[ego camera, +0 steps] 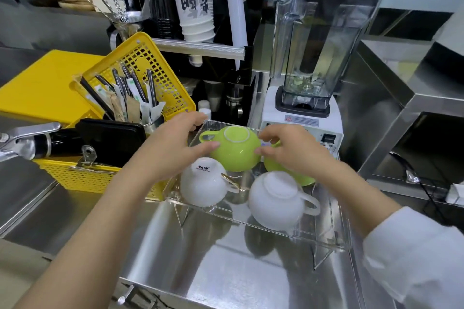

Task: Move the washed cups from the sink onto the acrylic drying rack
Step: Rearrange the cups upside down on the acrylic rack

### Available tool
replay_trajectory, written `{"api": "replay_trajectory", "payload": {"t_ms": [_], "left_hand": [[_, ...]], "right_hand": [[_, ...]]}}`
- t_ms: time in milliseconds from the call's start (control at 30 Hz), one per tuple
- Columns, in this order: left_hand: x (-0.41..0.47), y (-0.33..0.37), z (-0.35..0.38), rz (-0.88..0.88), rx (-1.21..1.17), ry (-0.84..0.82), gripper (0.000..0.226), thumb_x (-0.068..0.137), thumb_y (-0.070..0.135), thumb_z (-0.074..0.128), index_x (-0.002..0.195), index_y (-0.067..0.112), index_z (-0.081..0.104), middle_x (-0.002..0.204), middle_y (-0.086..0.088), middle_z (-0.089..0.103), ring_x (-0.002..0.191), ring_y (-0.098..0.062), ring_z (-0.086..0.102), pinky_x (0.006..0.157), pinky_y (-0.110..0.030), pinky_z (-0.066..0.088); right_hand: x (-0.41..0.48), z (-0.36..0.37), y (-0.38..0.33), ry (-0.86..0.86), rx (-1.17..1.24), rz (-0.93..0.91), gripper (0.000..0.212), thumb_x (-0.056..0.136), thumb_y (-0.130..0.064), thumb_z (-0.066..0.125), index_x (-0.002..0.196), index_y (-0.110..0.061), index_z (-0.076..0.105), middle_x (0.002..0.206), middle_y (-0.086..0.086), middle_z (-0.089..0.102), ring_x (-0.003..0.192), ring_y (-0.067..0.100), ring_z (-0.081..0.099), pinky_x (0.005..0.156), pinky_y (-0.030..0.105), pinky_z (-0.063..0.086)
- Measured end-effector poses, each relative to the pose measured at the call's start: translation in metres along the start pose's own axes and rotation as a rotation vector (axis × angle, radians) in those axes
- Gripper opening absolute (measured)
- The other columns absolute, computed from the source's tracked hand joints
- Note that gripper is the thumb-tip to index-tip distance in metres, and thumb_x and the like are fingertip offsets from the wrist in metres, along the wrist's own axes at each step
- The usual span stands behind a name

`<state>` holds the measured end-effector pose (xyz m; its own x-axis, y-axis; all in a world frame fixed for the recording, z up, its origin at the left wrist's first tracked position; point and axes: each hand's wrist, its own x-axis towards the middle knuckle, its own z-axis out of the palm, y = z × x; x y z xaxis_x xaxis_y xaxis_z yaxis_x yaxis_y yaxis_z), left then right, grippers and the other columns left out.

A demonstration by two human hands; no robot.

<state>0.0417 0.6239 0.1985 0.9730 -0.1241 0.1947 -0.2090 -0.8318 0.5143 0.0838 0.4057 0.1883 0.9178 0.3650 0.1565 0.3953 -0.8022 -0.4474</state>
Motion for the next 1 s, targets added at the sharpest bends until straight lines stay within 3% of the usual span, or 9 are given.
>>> {"api": "replay_trajectory", "payload": {"t_ms": [67, 200, 367, 567, 700, 833, 900, 1000], "left_hand": [[0.022, 0.007, 0.006, 0.008, 0.093, -0.115, 0.08, 0.073, 0.054, 0.066, 0.139, 0.023, 0.033, 0.144, -0.001, 0.04, 0.131, -0.019, 0.037, 0.102, -0.035, 0.033], [0.061, 0.017, 0.032, 0.049, 0.322, -0.371, 0.105, 0.06, 0.064, 0.07, 0.144, 0.023, 0.022, 0.149, -0.006, 0.03, 0.137, -0.027, 0.025, 0.11, -0.042, 0.023], [0.081, 0.012, 0.053, 0.044, 0.394, -0.527, 0.116, 0.048, 0.063, 0.077, 0.141, 0.034, 0.013, 0.142, -0.005, 0.033, 0.131, -0.031, 0.034, 0.104, -0.051, 0.034], [0.082, 0.01, 0.055, 0.137, 0.469, -0.423, 0.111, 0.044, 0.064, 0.077, 0.134, 0.032, 0.023, 0.123, -0.004, 0.045, 0.101, -0.03, 0.056, 0.083, -0.043, 0.049], [0.077, 0.006, 0.042, 0.162, 0.411, -0.236, 0.11, 0.045, 0.064, 0.075, 0.136, 0.031, 0.023, 0.129, -0.002, 0.045, 0.109, -0.029, 0.055, 0.087, -0.044, 0.048], [0.07, 0.012, 0.011, 0.084, 0.08, 0.02, 0.107, 0.044, 0.057, 0.079, 0.134, 0.033, 0.027, 0.131, -0.001, 0.043, 0.113, -0.024, 0.051, 0.094, -0.044, 0.045], [0.063, 0.018, 0.0, 0.063, -0.289, 0.172, 0.102, 0.041, 0.055, 0.079, 0.13, 0.036, 0.031, 0.126, 0.001, 0.044, 0.112, -0.02, 0.051, 0.095, -0.044, 0.047], [0.054, 0.032, -0.007, 0.018, -0.902, 0.333, 0.088, 0.054, 0.042, 0.079, 0.128, 0.042, 0.032, 0.123, 0.012, 0.046, 0.111, -0.012, 0.054, 0.088, -0.041, 0.053]], "right_hand": [[0.008, -0.002, 0.005, -0.073, -0.021, 0.039, 0.048, 0.076, -0.035, 0.07, 0.117, -0.015, 0.057, 0.12, 0.005, 0.061, 0.11, 0.025, 0.055, 0.092, 0.037, 0.044], [0.019, 0.002, 0.004, -0.249, -0.283, 0.008, 0.074, 0.07, -0.047, 0.071, 0.129, -0.014, 0.04, 0.129, 0.009, 0.054, 0.119, 0.03, 0.047, 0.095, 0.038, 0.036], [0.031, 0.017, 0.009, -0.324, -0.428, -0.027, 0.083, 0.068, -0.057, 0.067, 0.13, -0.015, 0.033, 0.123, 0.008, 0.059, 0.116, 0.028, 0.051, 0.098, 0.042, 0.03], [0.037, 0.023, 0.015, -0.294, -0.407, -0.056, 0.082, 0.069, -0.054, 0.068, 0.131, -0.014, 0.031, 0.123, 0.007, 0.059, 0.115, 0.028, 0.052, 0.097, 0.044, 0.033], [0.04, 0.014, 0.016, -0.205, -0.159, -0.105, 0.085, 0.068, -0.045, 0.073, 0.135, -0.02, 0.028, 0.125, 0.009, 0.052, 0.114, 0.029, 0.049, 0.093, 0.041, 0.039], [0.04, -0.013, 0.007, -0.035, 0.226, -0.159, 0.089, 0.07, -0.039, 0.074, 0.141, -0.027, 0.024, 0.138, 0.001, 0.042, 0.119, 0.012, 0.043, 0.102, 0.033, 0.037], [0.038, -0.025, -0.001, 0.077, 0.404, -0.173, 0.079, 0.075, -0.04, 0.069, 0.141, -0.027, 0.027, 0.138, -0.004, 0.044, 0.121, 0.007, 0.043, 0.101, 0.029, 0.037], [0.034, -0.032, -0.012, 0.17, 0.661, -0.185, 0.065, 0.079, -0.037, 0.066, 0.136, -0.026, 0.034, 0.128, -0.006, 0.051, 0.116, 0.006, 0.05, 0.094, 0.026, 0.042]]}}
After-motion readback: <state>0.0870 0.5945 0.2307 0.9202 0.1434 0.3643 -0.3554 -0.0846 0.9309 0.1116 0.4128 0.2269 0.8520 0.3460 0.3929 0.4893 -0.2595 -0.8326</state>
